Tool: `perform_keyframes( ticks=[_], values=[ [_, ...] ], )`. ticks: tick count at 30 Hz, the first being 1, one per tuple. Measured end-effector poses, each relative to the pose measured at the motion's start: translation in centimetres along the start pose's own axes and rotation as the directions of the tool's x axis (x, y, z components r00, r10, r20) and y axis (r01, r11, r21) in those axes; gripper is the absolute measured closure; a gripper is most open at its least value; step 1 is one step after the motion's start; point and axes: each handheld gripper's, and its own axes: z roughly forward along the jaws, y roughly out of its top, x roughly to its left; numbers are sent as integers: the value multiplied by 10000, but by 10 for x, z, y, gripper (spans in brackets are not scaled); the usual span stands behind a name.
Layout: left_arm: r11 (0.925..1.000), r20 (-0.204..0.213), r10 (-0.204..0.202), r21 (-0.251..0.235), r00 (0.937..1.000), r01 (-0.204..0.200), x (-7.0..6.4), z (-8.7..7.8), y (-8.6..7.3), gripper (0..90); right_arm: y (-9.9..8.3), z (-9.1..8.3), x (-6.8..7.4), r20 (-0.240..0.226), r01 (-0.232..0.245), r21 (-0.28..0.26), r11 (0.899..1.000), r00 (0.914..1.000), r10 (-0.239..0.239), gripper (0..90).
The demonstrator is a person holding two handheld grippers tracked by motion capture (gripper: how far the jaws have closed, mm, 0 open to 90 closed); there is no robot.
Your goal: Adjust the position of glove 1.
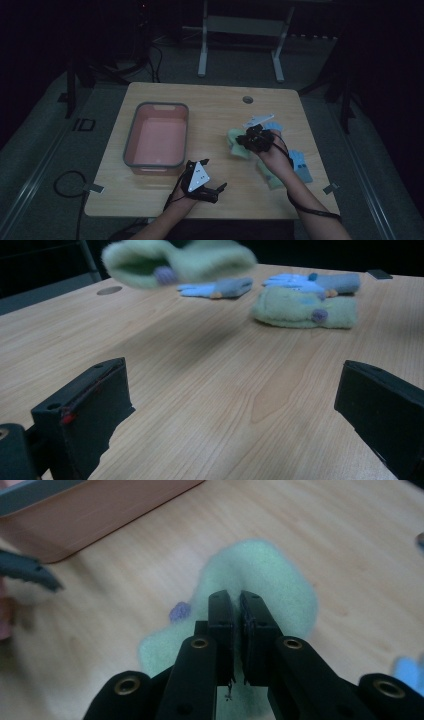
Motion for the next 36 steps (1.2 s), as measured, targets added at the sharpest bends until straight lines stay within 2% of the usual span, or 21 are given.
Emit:
perform_keyframes(
  ticks=[1, 4, 7, 8, 11, 14, 19, 21, 28, 32, 36],
  values=[
    [10000, 0, 0, 0, 10000, 0, 0, 0, 0, 18, 0, 0, 0, 0, 0, 0, 10000, 10000, 0, 849],
    [10000, 16, -1, 26, 10000, 1, 0, 0, 0, 18, -18, 8, 8, 128, 23, 120, 9999, 9999, -25, 849],
    [10000, 16, 16, 22, 10000, -16, 0, 0, 0, 18, -27, 15, 7, 13, 46, 361, 9993, 10000, -46, 849],
    [10000, 12, 8, 32, 10000, -8, 0, 0, 0, 17, -34, 23, 5, -4, -30, 605, 9982, 10000, 30, 849],
    [10000, 10, 77, 57, 10000, -77, -1, 0, 0, 18, -44, 32, 4, 82, -139, 853, 9963, 9999, 132, 848],
    [9999, 25, 64, 80, 10000, -64, 0, 0, 0, 18, -50, 38, 4, 111, -180, 890, 9959, 9998, 171, 843],
    [10000, -10, 76, 47, 10000, -76, -1, 0, 0, 18, -58, 48, 1, 133, -214, 1143, 9932, 9997, 200, 795],
    [9998, -23, 170, 62, 9999, -170, -1, 0, 0, 18, -62, 51, -2, -69, -485, 1068, 9931, 9987, 495, 746],
    [9999, 16, 87, 73, 10000, -87, -1, 0, 0, 18, -59, 48, -4, -197, -536, 1077, 9927, 9982, 560, 668],
    [9999, 25, 122, 86, 9999, -122, -1, 1, 0, 18, -54, 30, -8, -157, -650, 745, 9951, 9977, 664, 653],
    [9998, 41, 145, 107, 9999, -146, -1, 1, 1, 18, -58, 7, -17, 144, -794, 484, 9957, 9968, 787, 649]
  ],
)
